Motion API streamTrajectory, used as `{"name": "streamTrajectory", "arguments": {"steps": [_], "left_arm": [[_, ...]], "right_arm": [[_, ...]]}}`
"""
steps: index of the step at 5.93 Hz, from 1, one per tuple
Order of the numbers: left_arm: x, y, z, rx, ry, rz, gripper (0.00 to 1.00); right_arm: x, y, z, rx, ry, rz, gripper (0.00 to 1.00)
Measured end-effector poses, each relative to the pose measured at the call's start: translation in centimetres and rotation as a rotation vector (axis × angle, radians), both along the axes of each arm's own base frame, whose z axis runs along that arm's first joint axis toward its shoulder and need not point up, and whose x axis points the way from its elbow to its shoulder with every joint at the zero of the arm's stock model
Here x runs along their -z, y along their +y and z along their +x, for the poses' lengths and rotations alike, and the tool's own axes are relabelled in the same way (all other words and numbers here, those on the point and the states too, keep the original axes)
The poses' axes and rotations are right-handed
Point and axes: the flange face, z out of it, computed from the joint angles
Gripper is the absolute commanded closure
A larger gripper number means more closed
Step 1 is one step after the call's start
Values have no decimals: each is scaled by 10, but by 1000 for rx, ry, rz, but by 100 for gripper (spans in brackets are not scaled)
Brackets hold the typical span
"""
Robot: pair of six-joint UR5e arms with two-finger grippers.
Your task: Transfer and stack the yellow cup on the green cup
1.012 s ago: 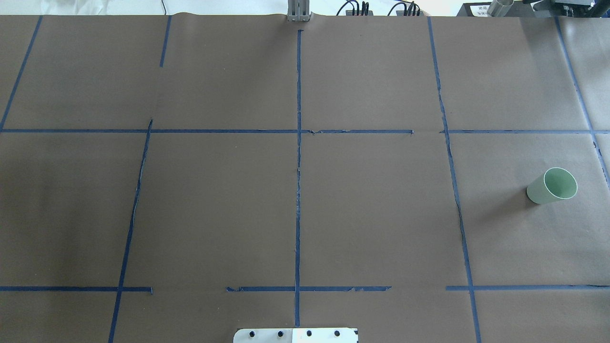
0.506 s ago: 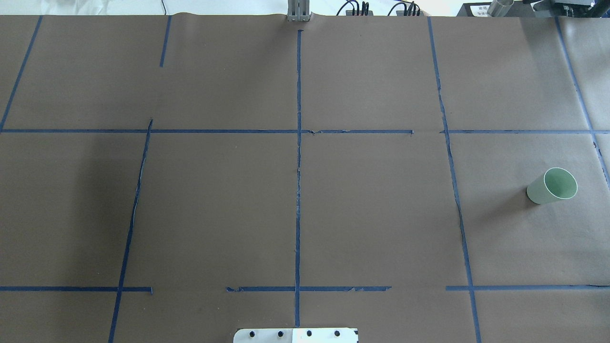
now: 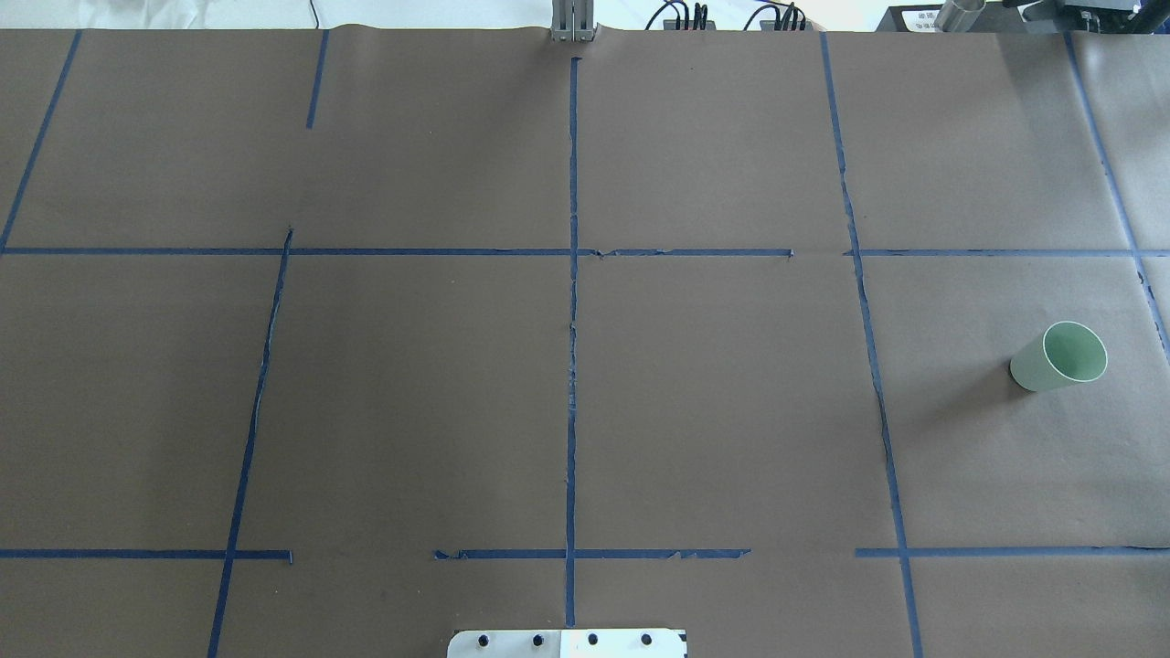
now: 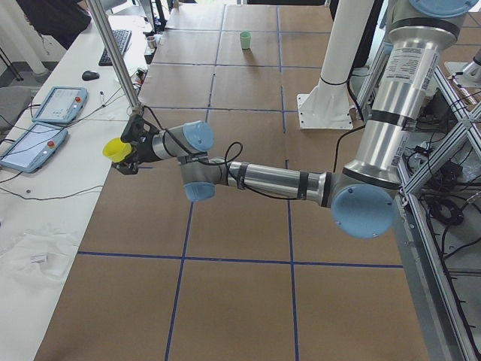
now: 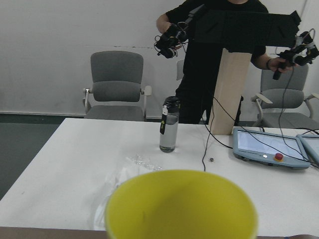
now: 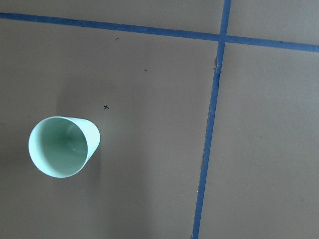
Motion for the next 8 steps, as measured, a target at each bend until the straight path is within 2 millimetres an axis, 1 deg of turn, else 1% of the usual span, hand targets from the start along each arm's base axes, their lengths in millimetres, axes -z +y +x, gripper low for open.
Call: {"name": "streamTrajectory", "arguments": {"steps": [1, 2, 3, 4, 5, 6, 7, 8], "left_arm": [[41, -8, 61, -16, 9, 66, 50], [74, -3, 138, 18, 15, 113, 50], [101, 15, 215, 74, 10, 130, 53], [126, 36, 281, 132, -16, 124, 53], [158, 60, 339, 184, -54, 112, 53], [194, 83, 384, 220, -81, 109, 53], [227, 100, 412, 236, -86, 112, 53], [256, 113, 435, 253, -73, 93, 53]], "right_arm": [[6, -4, -2, 3, -20, 12, 0], [17, -12, -9, 13, -42, 38, 0], [27, -21, -16, 21, -50, 61, 0], [36, -30, -22, 17, -53, 65, 0], [56, -46, -39, 8, -58, 66, 0], [87, -67, -65, -10, -67, 57, 0], [128, -89, -99, -41, -80, 40, 0], [177, -109, -139, -72, -97, 24, 0]]}}
